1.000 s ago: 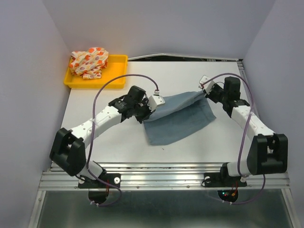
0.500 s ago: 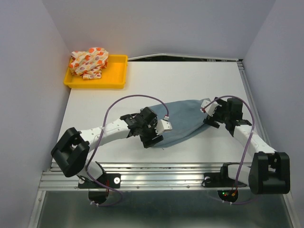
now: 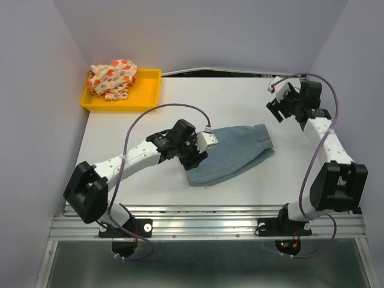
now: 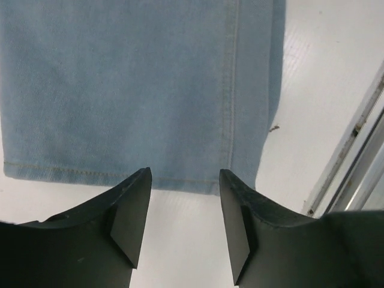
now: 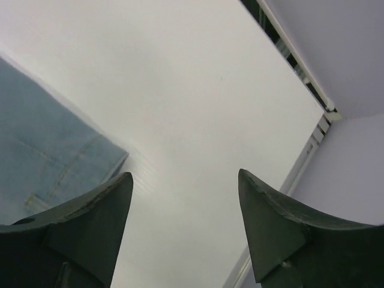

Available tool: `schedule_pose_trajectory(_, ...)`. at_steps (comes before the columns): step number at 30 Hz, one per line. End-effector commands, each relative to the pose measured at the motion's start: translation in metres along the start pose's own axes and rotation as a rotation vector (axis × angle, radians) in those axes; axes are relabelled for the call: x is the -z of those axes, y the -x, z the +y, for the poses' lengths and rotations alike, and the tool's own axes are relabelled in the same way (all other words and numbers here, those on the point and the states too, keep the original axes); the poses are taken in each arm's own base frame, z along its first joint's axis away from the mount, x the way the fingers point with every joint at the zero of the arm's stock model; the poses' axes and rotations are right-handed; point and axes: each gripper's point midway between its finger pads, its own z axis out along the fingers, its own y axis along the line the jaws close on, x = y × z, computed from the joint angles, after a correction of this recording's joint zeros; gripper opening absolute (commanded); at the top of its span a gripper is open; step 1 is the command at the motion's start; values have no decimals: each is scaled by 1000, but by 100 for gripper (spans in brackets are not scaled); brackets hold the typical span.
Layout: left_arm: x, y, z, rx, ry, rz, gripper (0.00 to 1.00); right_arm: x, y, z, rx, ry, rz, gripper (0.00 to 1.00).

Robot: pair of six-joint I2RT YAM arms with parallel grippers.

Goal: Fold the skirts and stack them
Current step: Fold the skirt

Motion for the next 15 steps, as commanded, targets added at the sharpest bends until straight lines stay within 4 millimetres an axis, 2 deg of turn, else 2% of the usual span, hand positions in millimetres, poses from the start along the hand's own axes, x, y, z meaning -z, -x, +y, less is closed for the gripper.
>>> schedule_pose_trajectory(1, -28, 3, 11, 129, -43, 28, 57, -11, 33, 32, -244, 237, -17, 73)
schedule_pose_trajectory(3, -38, -2, 19, 175, -47, 48, 55, -23, 34, 43, -244, 289, 2, 70)
schedule_pose_trajectory(4, -47, -7, 20, 199, -74, 68, 53, -32, 28, 61, -231, 338, 33, 70)
schedule_pose_trajectory(5, -50, -12, 27, 237, -66, 78, 53, -37, 19, 75, -226, 368, 64, 69)
schedule_pose_trajectory(7, -61, -26, 35, 273, -72, 130, 51, -44, -4, 91, -193, 392, 132, 68)
schedule_pose_trajectory(8, -62, -30, 45, 294, -58, 137, 51, -48, -24, 109, -187, 426, 191, 65)
schedule_pose_trajectory(9, -63, -34, 51, 303, -51, 153, 50, -49, -35, 119, -153, 450, 218, 64)
schedule_pose_trajectory(11, -70, -44, 67, 324, -28, 187, 48, -47, -61, 131, -127, 462, 290, 60)
schedule_pose_trajectory(12, -71, -50, 77, 336, -12, 202, 46, -43, -80, 144, -101, 492, 331, 59)
schedule_pose_trajectory(13, -78, -52, 89, 336, 11, 217, 45, -38, -90, 151, -85, 506, 358, 59)
schedule_pose_trajectory(14, -83, -60, 99, 339, 17, 235, 45, -29, -106, 164, -56, 534, 404, 57)
schedule_pose_trajectory(15, -86, -61, 107, 337, 30, 237, 45, -22, -112, 169, -50, 539, 425, 56)
